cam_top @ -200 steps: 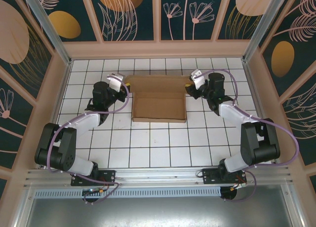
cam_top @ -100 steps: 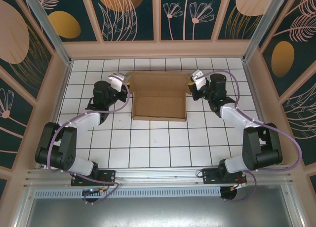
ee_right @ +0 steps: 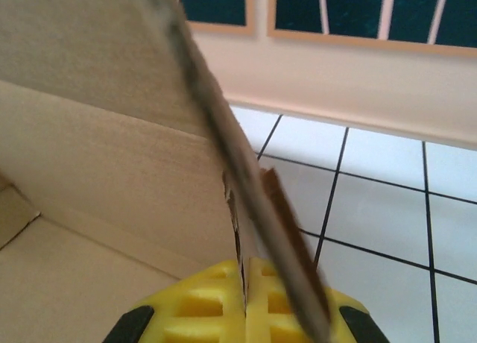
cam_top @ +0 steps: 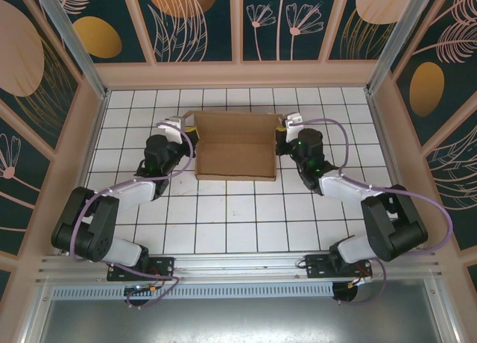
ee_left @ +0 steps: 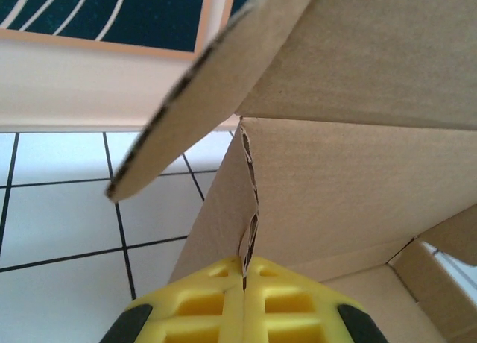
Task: Fold the paper box
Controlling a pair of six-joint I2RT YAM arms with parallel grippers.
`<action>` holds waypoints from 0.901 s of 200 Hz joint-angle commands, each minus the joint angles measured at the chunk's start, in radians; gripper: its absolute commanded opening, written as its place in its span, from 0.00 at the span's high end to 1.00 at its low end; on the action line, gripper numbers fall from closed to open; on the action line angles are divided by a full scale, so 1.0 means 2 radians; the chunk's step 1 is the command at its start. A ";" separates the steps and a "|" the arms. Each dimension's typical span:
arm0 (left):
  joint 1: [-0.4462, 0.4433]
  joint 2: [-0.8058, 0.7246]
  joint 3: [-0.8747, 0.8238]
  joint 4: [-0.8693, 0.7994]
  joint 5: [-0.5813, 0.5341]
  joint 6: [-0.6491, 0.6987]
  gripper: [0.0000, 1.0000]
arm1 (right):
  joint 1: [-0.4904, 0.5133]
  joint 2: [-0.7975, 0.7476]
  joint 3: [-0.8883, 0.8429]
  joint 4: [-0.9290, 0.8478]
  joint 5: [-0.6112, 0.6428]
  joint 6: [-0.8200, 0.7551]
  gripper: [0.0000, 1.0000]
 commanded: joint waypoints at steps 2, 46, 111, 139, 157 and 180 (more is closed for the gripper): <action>-0.026 0.010 0.000 0.053 -0.009 -0.049 1.00 | 0.037 0.023 -0.005 0.137 0.094 0.080 1.00; -0.033 0.027 -0.013 0.094 -0.035 -0.068 1.00 | 0.082 0.056 -0.034 0.243 0.169 0.073 1.00; -0.037 0.069 -0.070 0.157 -0.047 -0.117 1.00 | 0.104 0.110 -0.091 0.318 0.185 0.099 1.00; -0.038 0.061 -0.083 0.155 -0.052 -0.126 1.00 | 0.119 0.124 -0.103 0.326 0.211 0.101 1.00; -0.038 0.055 -0.087 0.147 -0.051 -0.126 1.00 | 0.123 0.128 -0.108 0.325 0.225 0.102 1.00; -0.038 0.052 -0.086 0.134 -0.047 -0.121 1.00 | 0.127 0.125 -0.108 0.322 0.233 0.108 1.00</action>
